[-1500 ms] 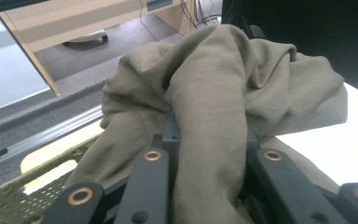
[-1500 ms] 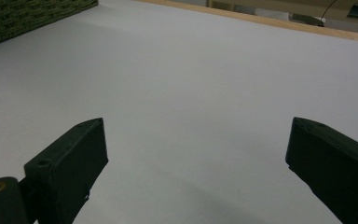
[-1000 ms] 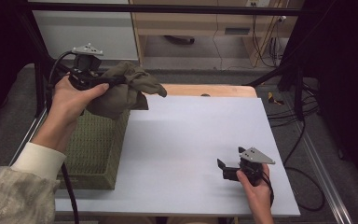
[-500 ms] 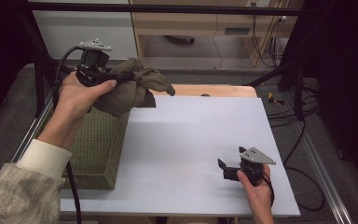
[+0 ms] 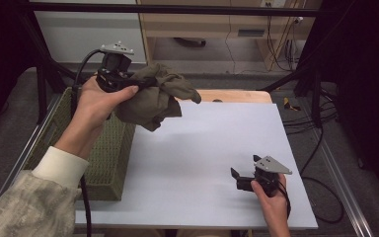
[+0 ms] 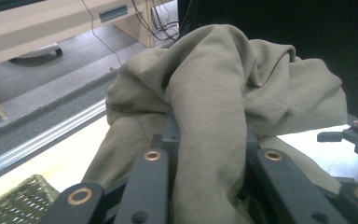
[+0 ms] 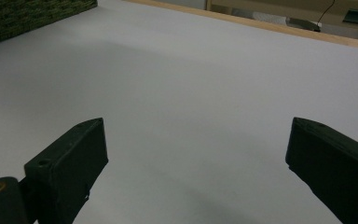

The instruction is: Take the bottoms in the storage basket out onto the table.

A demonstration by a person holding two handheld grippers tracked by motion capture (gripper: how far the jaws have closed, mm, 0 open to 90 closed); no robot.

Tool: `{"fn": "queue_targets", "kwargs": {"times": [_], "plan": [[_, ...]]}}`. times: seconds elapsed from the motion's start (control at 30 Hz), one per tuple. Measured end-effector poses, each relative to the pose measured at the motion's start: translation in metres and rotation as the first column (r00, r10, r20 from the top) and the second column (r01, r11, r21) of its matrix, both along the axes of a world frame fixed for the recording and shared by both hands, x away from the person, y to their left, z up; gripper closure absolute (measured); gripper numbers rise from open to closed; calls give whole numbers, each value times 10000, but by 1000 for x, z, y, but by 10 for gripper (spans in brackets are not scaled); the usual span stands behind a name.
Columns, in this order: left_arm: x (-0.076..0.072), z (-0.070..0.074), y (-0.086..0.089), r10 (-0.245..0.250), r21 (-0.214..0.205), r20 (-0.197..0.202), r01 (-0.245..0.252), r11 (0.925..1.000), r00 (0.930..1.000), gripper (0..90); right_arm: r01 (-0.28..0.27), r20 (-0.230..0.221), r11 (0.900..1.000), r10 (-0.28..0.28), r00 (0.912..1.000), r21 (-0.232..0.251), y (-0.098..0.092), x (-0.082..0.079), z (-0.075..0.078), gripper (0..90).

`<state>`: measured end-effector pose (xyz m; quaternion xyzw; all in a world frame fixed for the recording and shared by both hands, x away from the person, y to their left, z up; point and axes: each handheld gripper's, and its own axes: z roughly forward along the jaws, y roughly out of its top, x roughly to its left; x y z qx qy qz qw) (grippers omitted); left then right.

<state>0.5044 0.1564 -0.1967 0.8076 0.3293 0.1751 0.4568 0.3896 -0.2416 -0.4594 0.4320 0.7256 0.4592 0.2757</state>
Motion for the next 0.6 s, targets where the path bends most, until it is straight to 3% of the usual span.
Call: {"fn": "queue_targets", "kwargs": {"times": [0.6], "plan": [[8,-24,-11,-67,-245,-360,58,9997,9993,739,-20,-26,10000,20,10000,-35,1,1,-1,57]]}}
